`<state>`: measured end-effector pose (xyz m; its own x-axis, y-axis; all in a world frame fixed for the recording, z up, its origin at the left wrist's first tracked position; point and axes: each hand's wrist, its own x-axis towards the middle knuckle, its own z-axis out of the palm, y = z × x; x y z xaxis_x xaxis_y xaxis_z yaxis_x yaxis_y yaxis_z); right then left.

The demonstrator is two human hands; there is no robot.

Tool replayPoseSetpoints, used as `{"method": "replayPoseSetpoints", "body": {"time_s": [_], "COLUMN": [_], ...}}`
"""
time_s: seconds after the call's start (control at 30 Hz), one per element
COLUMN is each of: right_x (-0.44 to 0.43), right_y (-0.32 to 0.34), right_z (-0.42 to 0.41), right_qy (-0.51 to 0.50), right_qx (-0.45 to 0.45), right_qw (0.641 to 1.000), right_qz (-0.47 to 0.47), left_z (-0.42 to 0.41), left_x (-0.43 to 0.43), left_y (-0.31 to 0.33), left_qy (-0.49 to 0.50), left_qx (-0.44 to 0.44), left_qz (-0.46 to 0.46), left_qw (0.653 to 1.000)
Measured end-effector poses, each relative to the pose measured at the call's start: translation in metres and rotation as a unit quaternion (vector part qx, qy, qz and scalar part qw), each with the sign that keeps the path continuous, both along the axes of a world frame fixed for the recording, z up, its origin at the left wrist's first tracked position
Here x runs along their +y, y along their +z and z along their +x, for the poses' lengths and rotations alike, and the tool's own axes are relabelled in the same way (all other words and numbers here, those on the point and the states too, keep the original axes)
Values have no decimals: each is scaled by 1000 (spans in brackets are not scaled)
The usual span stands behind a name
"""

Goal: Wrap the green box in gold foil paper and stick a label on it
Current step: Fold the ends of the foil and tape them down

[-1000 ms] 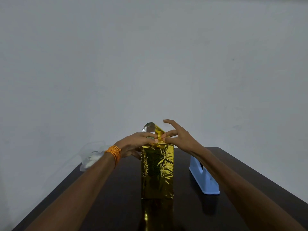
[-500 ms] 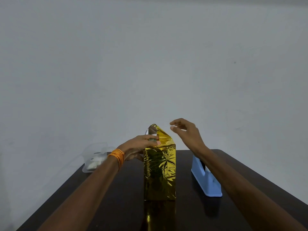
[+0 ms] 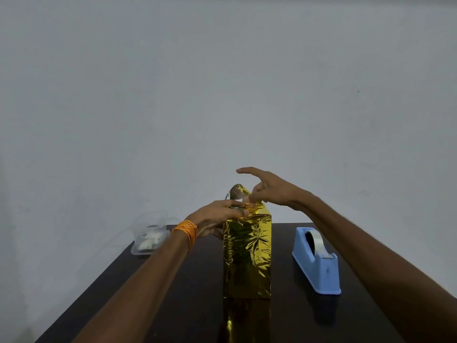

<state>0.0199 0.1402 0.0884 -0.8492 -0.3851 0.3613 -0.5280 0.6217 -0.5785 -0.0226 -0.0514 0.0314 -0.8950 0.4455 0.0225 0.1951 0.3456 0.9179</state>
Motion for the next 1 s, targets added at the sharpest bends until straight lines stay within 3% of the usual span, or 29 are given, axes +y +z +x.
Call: {"method": "replayPoseSetpoints", "body": {"time_s": [0.27,0.73,1.0], "right_x": [-3,-6,-12], "right_y": [5,-10,-7], "right_z": [-20,-42,-46], "right_qy": [-16,-18,-78], "right_qx": [-14,-52,11], "right_qw": [998,996,984], "right_qz": [54,64,160], "left_z": [-4,-6,-3], "left_x": [0,-2,-1], "left_y": [1,1,2], "left_qy": [-3,-5,5], "left_qx": [-4,-8,-7], "left_qz": [0,0,8], "left_qw": [1000,1000,1000]}}
